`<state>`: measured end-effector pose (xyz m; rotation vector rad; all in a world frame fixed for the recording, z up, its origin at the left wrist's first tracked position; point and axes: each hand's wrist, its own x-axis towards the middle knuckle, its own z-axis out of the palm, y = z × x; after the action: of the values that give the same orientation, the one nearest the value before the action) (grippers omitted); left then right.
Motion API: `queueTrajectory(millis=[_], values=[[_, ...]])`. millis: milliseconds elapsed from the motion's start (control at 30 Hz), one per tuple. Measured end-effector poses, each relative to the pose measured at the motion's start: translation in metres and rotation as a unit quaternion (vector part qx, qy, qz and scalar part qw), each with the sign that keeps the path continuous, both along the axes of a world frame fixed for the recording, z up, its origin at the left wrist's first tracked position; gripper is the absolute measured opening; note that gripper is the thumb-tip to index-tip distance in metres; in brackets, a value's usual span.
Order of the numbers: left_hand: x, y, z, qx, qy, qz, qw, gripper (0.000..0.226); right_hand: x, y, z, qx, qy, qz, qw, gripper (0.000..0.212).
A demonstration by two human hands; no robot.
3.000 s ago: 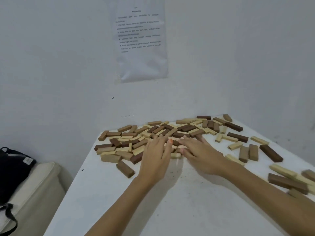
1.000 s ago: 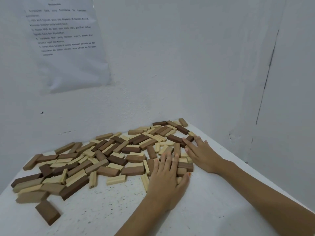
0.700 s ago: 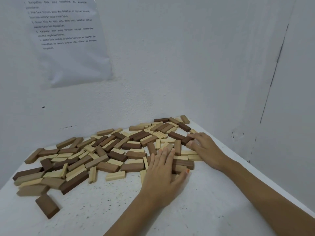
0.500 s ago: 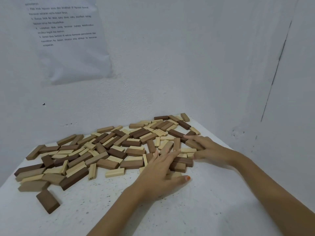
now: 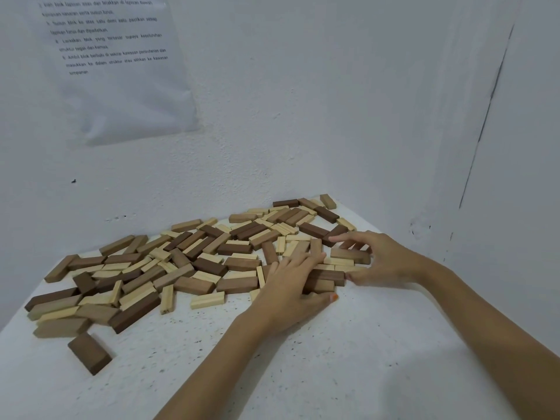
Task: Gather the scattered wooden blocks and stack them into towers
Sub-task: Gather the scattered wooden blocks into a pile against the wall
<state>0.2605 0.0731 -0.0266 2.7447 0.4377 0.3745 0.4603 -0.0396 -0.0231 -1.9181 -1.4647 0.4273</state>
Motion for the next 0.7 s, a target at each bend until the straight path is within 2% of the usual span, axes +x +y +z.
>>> queueTrajectory(millis=[100,333,467,633,700], values=[[0.002,0.0,0.002,-0.015,-0.023,0.012,1.0,0.071,-0.001,-0.002,0.001,0.011,0.013,-0.003,1.0,0.065],[0.006,0.005,0.005,-0.018,0.024,0.0,1.0,0.068,0.007,-0.005,0.001,0.025,0.029,-0.033,0.999,0.062],[0.008,0.008,0.005,-0.037,0.029,0.033,0.998,0.073,0.008,-0.005,0.001,0.034,0.038,-0.031,0.998,0.059],[0.007,0.007,0.005,-0.053,-0.021,0.046,0.997,0.067,0.01,-0.002,-0.002,0.035,0.042,-0.043,0.998,0.05],[0.006,0.006,0.008,-0.093,-0.055,0.041,0.993,0.059,0.01,0.0,-0.004,0.034,0.046,-0.05,0.997,0.047]])
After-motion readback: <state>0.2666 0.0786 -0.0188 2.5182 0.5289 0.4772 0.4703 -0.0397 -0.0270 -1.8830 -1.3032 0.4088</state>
